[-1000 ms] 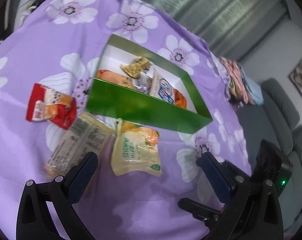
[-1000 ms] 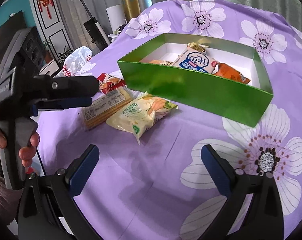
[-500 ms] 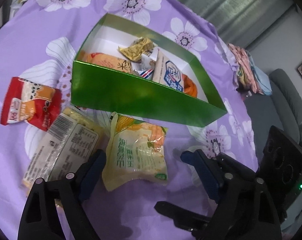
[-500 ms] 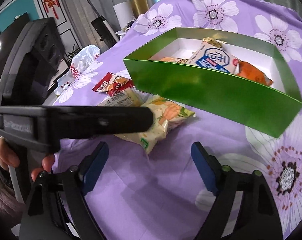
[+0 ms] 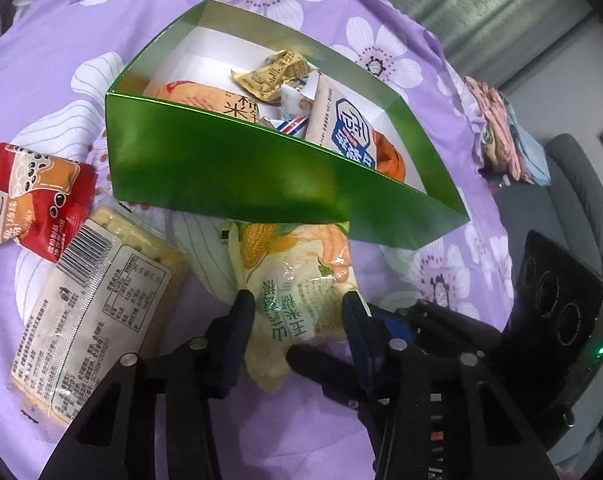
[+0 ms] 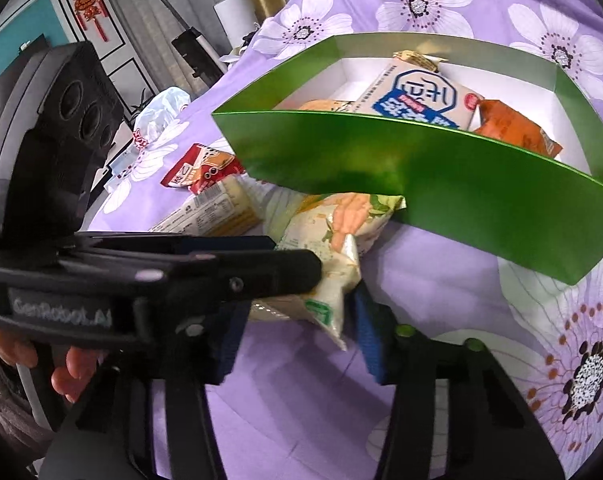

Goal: Organize snacks
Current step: 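Grasp the pale green-yellow snack bag with the right tool and lift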

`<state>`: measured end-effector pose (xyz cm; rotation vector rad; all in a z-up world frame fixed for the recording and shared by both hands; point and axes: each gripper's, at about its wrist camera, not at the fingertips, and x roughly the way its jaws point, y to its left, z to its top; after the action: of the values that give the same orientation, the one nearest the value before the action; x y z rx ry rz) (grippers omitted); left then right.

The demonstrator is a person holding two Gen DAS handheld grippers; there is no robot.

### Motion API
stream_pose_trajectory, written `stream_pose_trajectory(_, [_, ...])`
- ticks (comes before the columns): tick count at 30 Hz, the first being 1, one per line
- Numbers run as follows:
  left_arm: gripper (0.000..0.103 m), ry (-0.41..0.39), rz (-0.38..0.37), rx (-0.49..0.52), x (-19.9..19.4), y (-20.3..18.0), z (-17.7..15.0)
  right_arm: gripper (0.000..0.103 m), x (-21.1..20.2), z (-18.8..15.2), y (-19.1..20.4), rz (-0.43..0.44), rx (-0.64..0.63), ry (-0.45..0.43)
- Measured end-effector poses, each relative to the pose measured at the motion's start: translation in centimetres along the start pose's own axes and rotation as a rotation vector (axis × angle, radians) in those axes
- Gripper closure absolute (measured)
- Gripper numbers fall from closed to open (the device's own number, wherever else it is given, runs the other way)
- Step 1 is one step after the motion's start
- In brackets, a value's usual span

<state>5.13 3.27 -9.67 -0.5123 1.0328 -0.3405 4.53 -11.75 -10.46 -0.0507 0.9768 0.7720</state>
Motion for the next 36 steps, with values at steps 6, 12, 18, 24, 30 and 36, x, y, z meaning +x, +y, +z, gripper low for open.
stream_pose_trajectory(6, [0.065, 0.022, -0.073, -0.013, 0.6, -0.3, -0.1, 0.062, -0.1, -0.2, 0.3, -0.030, -0.023, -0.006])
stream_pose_trajectory(12, [0.068, 0.019, -0.081, 0.025, 0.0, -1.7, -0.8, 0.066, -1.6, -0.8, 0.4, -0.034, -0.030, -0.025])
stream_pose_trajectory(18, [0.068, -0.002, -0.105, 0.072, -1.1, -3.5, -1.8, 0.066, -3.9, -1.5, 1.2, -0.060, -0.048, -0.053])
stream_pose_trajectory(24, [0.068, -0.065, -0.114, 0.122, -3.1, -5.6, -2.5, 0.066, -6.5, -1.7, 2.3, -0.077, -0.083, -0.099])
stream_pose_trajectory(30, [0.068, -0.101, -0.121, 0.147, -3.8, -7.4, -2.6, 0.066, -8.5, -1.5, 2.5, -0.087, -0.104, -0.137])
stream_pose_trajectory(36, [0.068, -0.129, -0.122, 0.180, -4.0, -8.6, -1.2, 0.066, -9.5, -0.6, 1.9, -0.092, -0.103, -0.178])
